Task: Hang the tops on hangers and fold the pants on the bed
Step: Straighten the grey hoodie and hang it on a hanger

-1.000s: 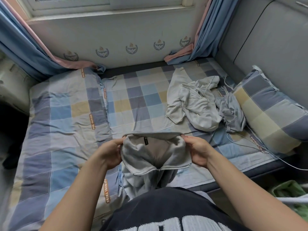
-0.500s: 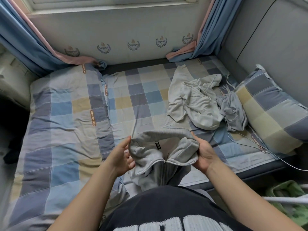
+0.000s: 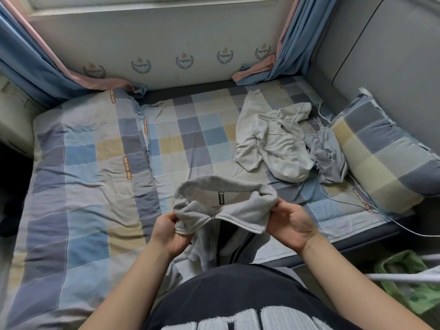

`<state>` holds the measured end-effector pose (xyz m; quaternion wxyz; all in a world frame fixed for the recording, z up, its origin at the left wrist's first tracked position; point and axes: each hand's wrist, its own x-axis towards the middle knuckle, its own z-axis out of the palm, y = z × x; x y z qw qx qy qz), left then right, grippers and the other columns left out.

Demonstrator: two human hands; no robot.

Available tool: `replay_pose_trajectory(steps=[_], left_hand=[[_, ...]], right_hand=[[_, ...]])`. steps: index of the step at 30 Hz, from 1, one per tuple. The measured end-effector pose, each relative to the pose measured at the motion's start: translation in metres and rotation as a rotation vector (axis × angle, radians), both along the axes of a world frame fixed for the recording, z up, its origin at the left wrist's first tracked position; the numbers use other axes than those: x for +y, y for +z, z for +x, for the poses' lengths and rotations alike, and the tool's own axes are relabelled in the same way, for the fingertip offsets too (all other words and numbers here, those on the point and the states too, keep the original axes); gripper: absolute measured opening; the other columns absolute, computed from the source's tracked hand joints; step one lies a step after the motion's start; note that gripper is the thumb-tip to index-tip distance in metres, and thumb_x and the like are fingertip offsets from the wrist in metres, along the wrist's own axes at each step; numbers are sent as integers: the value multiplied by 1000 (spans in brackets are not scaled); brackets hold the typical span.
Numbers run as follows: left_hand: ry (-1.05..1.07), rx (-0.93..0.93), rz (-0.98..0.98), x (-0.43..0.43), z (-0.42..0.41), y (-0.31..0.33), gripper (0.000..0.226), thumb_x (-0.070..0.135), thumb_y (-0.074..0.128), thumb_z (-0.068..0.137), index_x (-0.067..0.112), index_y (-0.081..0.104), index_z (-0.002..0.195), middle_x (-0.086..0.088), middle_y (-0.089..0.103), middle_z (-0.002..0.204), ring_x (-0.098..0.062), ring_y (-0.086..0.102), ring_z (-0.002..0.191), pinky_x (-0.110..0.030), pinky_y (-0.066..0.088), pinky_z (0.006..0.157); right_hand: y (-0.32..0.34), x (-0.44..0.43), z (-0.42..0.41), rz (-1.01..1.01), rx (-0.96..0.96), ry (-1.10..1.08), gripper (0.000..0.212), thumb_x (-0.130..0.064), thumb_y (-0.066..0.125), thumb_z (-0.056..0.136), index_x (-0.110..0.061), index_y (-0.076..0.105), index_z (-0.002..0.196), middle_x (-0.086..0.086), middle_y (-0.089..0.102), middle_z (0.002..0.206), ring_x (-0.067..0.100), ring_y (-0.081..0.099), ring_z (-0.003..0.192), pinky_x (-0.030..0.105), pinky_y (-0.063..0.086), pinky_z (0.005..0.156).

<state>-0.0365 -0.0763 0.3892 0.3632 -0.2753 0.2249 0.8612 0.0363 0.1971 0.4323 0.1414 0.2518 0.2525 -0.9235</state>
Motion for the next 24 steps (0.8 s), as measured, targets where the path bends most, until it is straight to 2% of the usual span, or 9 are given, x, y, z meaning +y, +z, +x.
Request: replay_pose_trajectory(steps=[1,5,7,10,14,17,20,22,24], left_hand=[[-46,8,-10,2,2,0,27,9,58,77,-13,70,87,-20,68,81,-27,70,67,-29,60,70],[-174,44,-164,10,6,1,30,20,46,94,-1,54,113,-21,54,99,-30,55,88,-39,48,83],[-284,123,-395,15,9,1,28,17,42,101,-2,63,104,-21,65,92,-30,64,82,-37,56,70],[-228,272,-876,26,9,0,19,8,45,103,5,58,89,-14,60,79,-26,58,71,-31,48,58],[-300,485,-1191,26,3,5,49,58,51,98,15,60,77,-1,64,82,-15,59,78,-38,47,78],[-535,734,-1435,29,-2,16,63,82,58,71,21,51,56,13,50,46,-3,47,46,-32,36,54],[-701,652,-1450,29,-14,12,38,43,81,71,9,64,70,0,60,62,-18,58,62,-33,47,58],[-544,489,-1201,25,-16,13,14,10,74,74,4,62,72,-11,55,68,-23,55,69,-38,50,64],[-321,360,-1044,20,-17,15,14,-8,56,82,3,57,74,-12,50,72,-23,51,67,-34,46,59]], right_hand=[[-3,-1,2,11,-13,0,47,3,44,82,-2,62,125,19,71,110,30,71,99,45,56,95],[-7,-14,5,-8,-94,49,41,-2,48,82,7,63,119,24,69,106,34,72,93,47,61,84],[-5,-19,6,-2,-111,116,32,-5,52,80,9,69,102,25,68,97,35,71,86,45,62,77],[-5,-23,10,21,-117,179,26,-9,53,76,7,74,79,21,69,82,32,72,75,40,62,70],[-3,-23,11,33,-119,209,31,-13,48,81,3,74,75,19,69,79,29,70,75,36,60,75],[3,-26,11,56,-84,289,28,-13,52,80,4,73,87,20,69,89,30,68,85,38,55,86],[7,-30,11,62,-20,305,32,-10,50,83,4,76,95,20,72,94,29,72,87,37,60,82],[8,-25,10,86,33,267,36,0,45,82,2,76,100,20,72,96,29,72,89,38,60,81],[9,-16,9,97,94,238,41,6,44,81,-1,76,106,20,73,102,30,72,96,40,59,86]])
